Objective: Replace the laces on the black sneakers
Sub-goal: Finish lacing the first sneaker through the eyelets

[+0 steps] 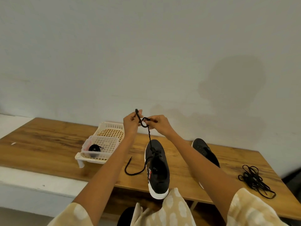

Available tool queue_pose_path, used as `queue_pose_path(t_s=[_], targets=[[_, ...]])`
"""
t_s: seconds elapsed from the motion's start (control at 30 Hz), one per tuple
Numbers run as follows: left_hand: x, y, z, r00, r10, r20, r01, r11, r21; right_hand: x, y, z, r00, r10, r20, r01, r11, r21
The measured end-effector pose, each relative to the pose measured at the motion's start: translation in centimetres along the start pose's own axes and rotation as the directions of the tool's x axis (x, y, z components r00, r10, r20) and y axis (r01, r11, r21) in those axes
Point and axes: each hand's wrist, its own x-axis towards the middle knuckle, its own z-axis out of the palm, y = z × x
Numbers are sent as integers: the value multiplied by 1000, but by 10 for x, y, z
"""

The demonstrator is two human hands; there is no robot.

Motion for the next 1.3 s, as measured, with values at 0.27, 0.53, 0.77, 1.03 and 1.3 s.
queue_pose_path(t_s=[0.27, 0.53, 0.77, 1.03, 1.3], targets=[[-1, -56, -28, 1000, 21, 5, -21, 872, 490, -6, 26, 3, 993, 105, -53, -105, 994, 2], [-21, -102, -37, 974, -177, 141, -98, 232, 968, -18, 75, 41, 938, 343, -52, -346, 937, -45], [-17, -93, -8, 824, -499, 269, 359, 827, 433, -24, 100, 53, 895, 441, -63, -432, 894, 121], [-19, -118, 5, 957, -227, 180, 108, 857, 503, -31, 99, 33, 930, 367, 16, -367, 928, 58], [-15, -129, 4, 902, -249, 352, -54, 744, 666, -37, 118, 17, 900, 324, 293, -159, 869, -469]])
